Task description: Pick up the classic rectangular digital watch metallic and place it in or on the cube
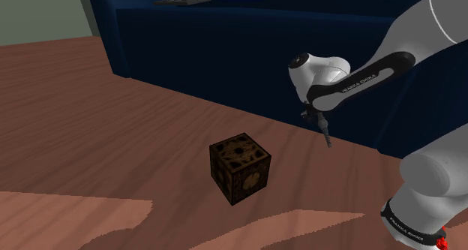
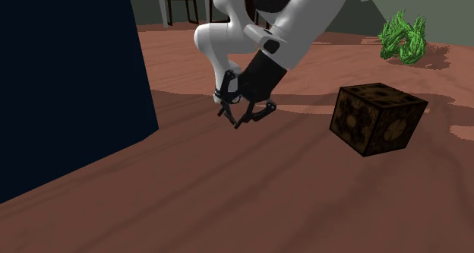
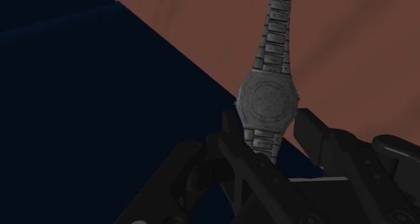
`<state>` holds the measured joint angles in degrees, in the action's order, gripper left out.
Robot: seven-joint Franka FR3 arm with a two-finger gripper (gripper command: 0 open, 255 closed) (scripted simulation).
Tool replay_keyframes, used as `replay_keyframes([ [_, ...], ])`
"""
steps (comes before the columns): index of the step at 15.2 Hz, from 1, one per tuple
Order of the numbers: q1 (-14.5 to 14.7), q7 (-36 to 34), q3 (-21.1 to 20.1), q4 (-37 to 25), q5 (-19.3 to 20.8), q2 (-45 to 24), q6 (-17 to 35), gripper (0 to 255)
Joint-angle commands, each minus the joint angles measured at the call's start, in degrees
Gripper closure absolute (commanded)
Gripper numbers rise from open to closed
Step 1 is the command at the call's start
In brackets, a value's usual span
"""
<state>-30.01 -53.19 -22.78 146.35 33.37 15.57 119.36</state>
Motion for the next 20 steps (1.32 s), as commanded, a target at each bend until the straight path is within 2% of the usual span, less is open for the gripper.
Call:
replay_keyframes([
  [1,0.2,1.3,0.2,-0.6,-0.8,1.1,-1.2,255],
  [20,1.7,11.3,1.9,-8.5,-5.8,8.6,-13.2,255],
])
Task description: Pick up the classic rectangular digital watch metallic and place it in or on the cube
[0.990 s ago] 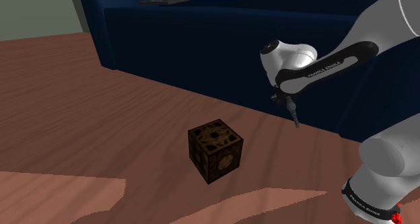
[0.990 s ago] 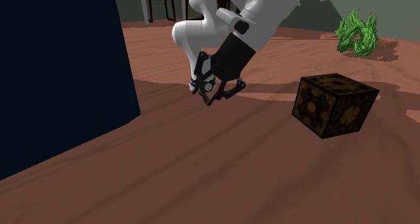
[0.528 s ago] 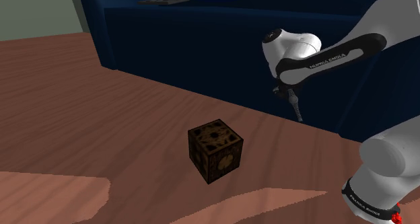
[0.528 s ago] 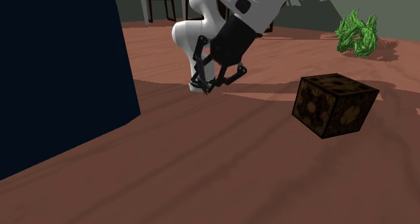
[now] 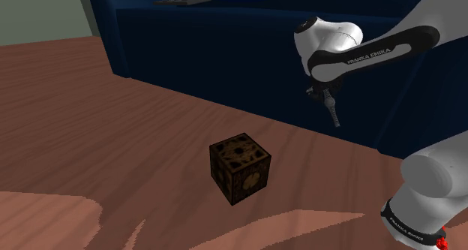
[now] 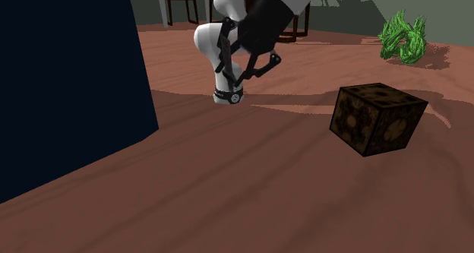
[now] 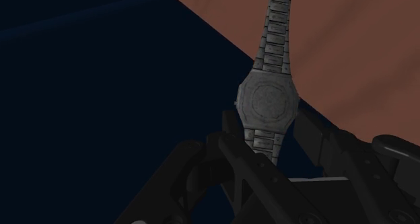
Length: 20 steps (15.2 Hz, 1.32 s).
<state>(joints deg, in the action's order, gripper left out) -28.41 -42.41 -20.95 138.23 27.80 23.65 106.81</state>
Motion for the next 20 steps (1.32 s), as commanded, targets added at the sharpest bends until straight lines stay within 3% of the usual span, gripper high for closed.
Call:
replay_keyframes([
  [1,0.1,1.0,0.2,-0.9,-0.4,0.7,-1.3,255],
  [11,0.2,5.1,0.7,-6.9,-1.3,2.3,-7.7,255],
  [20,4.2,-5.9,-10.0,-14.2,-6.3,-2.7,-16.4,255],
])
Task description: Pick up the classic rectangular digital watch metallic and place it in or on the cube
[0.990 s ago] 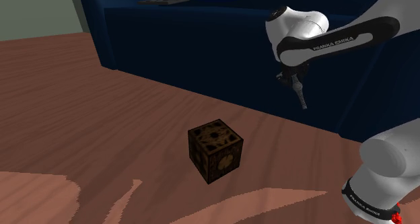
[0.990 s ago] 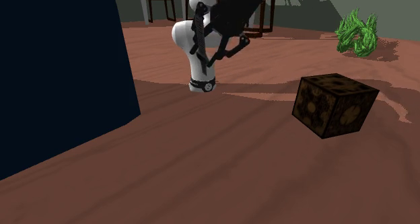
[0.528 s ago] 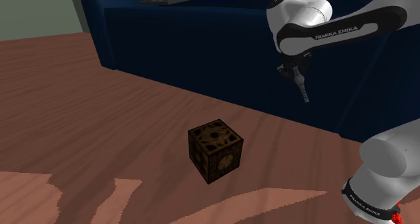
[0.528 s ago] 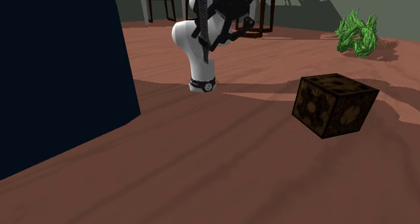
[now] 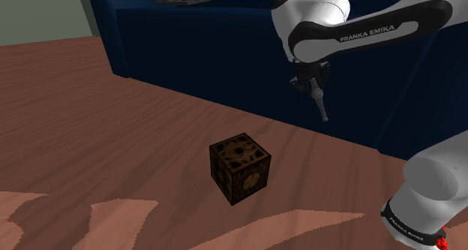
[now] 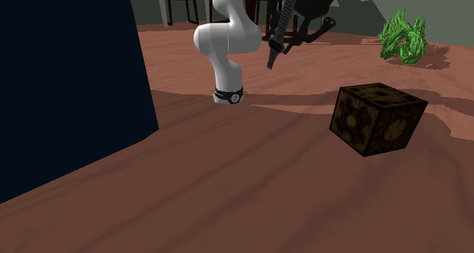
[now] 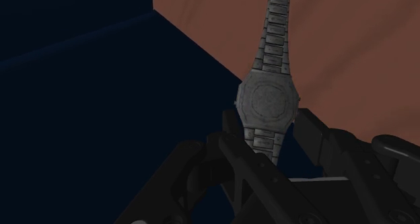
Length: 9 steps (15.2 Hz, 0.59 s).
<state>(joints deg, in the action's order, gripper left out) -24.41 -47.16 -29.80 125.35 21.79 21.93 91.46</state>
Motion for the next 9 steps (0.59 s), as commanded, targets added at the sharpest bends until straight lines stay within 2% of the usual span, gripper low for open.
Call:
replay_keyframes([
  [1,0.6,-2.6,-2.4,-2.5,-0.7,-1.9,-2.0,255],
  [9,3.1,-15.1,-12.7,-14.3,-1.0,-13.0,-10.4,255],
])
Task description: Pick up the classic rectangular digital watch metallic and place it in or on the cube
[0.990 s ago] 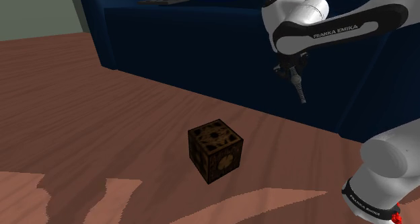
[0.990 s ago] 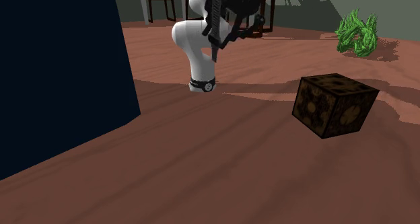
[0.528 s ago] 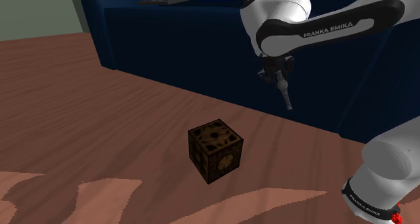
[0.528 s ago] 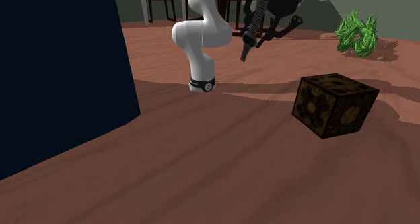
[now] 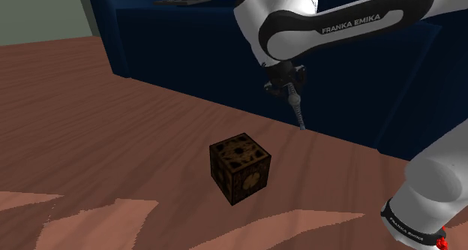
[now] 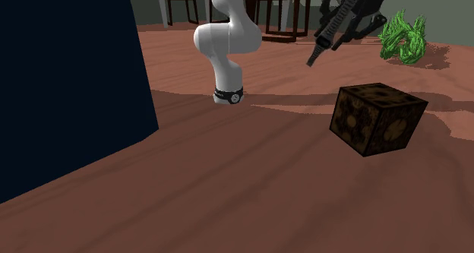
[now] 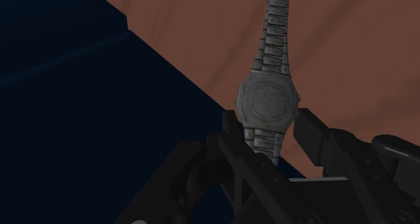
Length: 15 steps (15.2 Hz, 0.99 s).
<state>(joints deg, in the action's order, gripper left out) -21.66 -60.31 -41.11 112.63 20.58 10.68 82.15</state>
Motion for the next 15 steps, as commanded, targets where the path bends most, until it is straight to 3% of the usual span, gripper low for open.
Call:
replay_keyframes([
  [1,0.8,-3.8,-2.7,-3.4,0.5,-3.7,-2.3,255],
  [5,3.8,-11.6,-7.4,-11.6,3.2,-12.7,-7.6,255],
  [8,8.0,-17.7,-9.7,-18.8,6.2,-20.7,-12.2,255],
  [15,24.5,-27.6,-9.0,-40.1,14.2,-39.0,-23.7,255],
])
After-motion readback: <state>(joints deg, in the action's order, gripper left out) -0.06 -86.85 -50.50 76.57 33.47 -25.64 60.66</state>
